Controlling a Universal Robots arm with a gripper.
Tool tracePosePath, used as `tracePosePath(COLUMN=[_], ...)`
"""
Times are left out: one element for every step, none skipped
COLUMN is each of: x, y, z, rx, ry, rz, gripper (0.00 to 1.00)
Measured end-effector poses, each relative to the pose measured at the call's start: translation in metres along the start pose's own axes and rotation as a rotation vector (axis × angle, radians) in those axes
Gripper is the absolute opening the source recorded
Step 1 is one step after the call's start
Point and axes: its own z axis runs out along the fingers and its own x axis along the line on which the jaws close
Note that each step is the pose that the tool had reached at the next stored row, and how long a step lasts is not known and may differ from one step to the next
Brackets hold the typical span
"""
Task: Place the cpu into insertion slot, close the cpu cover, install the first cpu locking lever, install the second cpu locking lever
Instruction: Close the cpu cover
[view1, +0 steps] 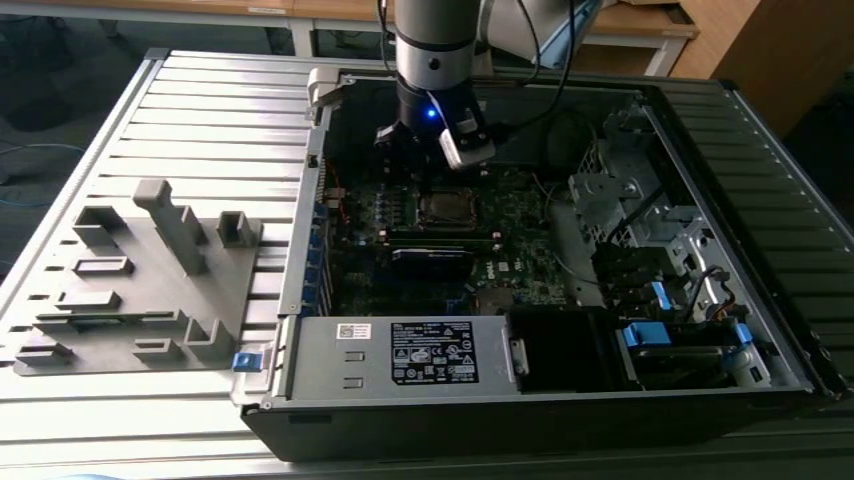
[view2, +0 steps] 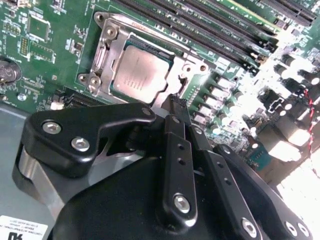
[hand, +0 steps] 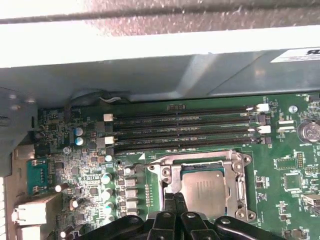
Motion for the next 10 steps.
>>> tracePosePath(x=[0.0,0.0,-0.0001,-0.0006,-0.0017,-0.0033,-0.0051,-0.007,-0.009,-0.0111], y=[0.0,0.0,0.0,0.0,0.0001,0.0003,0.0004,0.0006,0.0008,0.001], z=[-0.0001,-0.0003,-0.0003,-0.0003,-0.0002,-0.0001,0.0,0.0001,0.0002,0.0004], rx=[0.0001,0.0003,0.0003,0.0004,0.0005,0.0005,0.0004,0.0004,0.0004,0.0003], ry=[0.0,0.0001,0.0002,0.0003,0.0003,0.0003,0.0001,0.0002,0.0002,0.0002], rz=[0.0,0.0,0.0,0.0,0.0,0.0,0.0,0.0,0.0,0.0], gripper=[0.11,0.11,0.11,0.11,0.11,0.11,0.11,0.11,0.11,0.11])
